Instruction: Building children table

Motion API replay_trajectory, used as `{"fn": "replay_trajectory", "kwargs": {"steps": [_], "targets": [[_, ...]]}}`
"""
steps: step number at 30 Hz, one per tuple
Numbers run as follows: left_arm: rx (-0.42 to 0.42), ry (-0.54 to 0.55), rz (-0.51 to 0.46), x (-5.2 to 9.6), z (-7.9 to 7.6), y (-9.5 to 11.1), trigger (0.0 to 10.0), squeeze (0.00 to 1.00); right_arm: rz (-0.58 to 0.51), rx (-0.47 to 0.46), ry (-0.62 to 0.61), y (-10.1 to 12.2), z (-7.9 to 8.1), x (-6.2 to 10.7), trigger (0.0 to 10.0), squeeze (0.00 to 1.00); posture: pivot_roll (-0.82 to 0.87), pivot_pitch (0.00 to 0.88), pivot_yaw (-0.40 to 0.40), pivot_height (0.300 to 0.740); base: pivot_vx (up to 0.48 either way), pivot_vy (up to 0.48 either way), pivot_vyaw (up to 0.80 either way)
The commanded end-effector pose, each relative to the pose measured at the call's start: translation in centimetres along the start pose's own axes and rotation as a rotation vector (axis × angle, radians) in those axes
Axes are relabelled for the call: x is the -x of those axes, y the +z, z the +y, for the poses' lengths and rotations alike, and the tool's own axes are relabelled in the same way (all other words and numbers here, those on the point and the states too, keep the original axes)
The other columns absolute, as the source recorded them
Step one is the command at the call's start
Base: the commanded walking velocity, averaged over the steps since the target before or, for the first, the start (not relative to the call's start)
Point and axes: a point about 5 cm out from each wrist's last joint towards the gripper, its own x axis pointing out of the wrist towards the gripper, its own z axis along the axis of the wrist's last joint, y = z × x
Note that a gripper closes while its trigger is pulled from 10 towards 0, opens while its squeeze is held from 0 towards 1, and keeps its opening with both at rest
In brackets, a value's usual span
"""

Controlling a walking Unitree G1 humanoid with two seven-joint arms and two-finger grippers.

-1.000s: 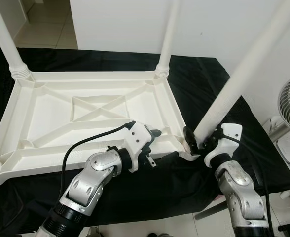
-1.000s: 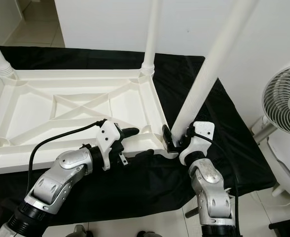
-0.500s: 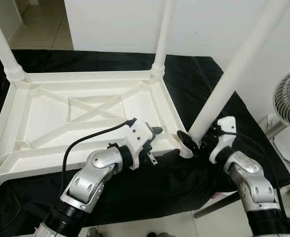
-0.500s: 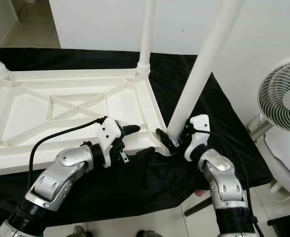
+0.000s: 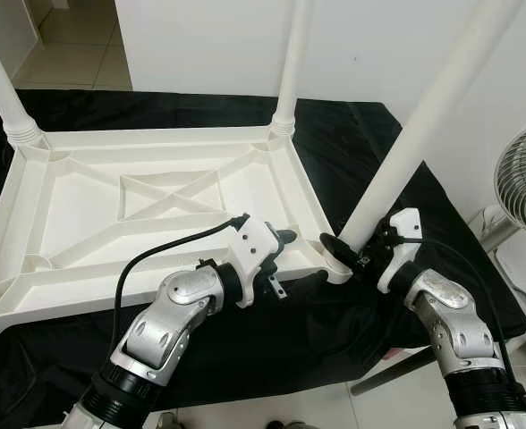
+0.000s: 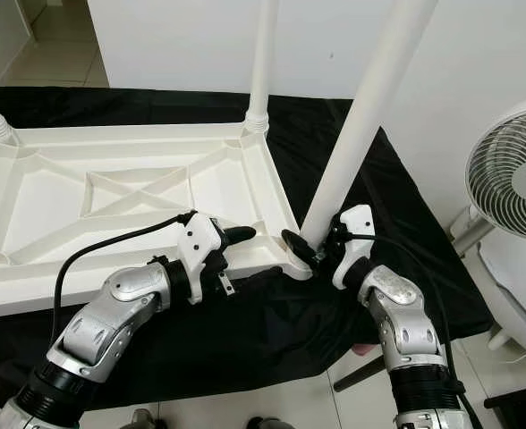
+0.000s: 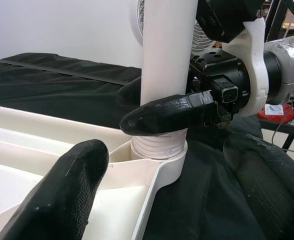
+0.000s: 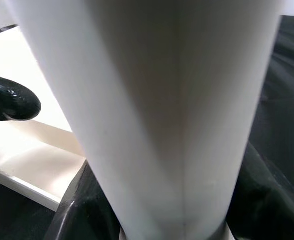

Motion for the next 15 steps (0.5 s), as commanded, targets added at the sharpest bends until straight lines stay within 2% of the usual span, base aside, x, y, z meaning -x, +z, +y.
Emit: {"fn": "replay_trajectory", "kwargs": {"steps": [1, 2, 8, 9, 12, 13, 15], "targets": [[0.008, -0.024, 0.004, -0.1, -0.5, -0.1, 10.0, 0.00, 0.035, -0.017, 0.039, -1.0, 0.9, -0.3, 3.6, 0.00, 0.04, 0.110, -0.075, 0.740, 0.000, 0.000, 0.00], [0.009, -0.024, 0.004, -0.2, -0.5, -0.1, 10.0, 0.00, 0.038, -0.036, 0.015, -1.2, 1.0, -0.1, 10.0, 0.00, 0.04, 0.111, -0.075, 0.740, 0.000, 0.000, 0.00], [0.012, -0.024, 0.002, -0.2, -0.6, -0.1, 10.0, 0.00, 0.047, -0.076, -0.047, -1.4, 1.3, 0.1, 10.0, 0.00, 0.04, 0.112, -0.077, 0.740, 0.000, 0.000, 0.00], [0.013, -0.026, 0.002, -0.2, -0.7, -0.1, 10.0, 0.00, 0.063, -0.091, -0.141, -1.8, 1.4, 0.3, 10.0, 0.00, 0.03, 0.115, -0.078, 0.740, 0.000, 0.000, 0.00], [0.014, -0.027, 0.002, -0.2, -0.7, -0.2, 10.0, 0.00, 0.078, -0.100, -0.199, -2.0, 1.3, 0.5, 10.0, 0.00, 0.03, 0.115, -0.078, 0.740, 0.000, 0.000, 0.00], [0.014, -0.028, 0.002, -0.2, -0.7, -0.2, 10.0, 0.00, 0.085, -0.103, -0.262, -2.2, 1.1, 0.6, 10.0, 0.00, 0.03, 0.115, -0.078, 0.740, 0.000, 0.000, 0.00], [0.014, -0.028, 0.002, -0.2, -0.7, -0.2, 10.0, 0.00, 0.085, -0.103, -0.262, -2.2, 1.1, 0.6, 10.0, 0.00, 0.03, 0.115, -0.078, 0.740, 0.000, 0.000, 0.00]]}}
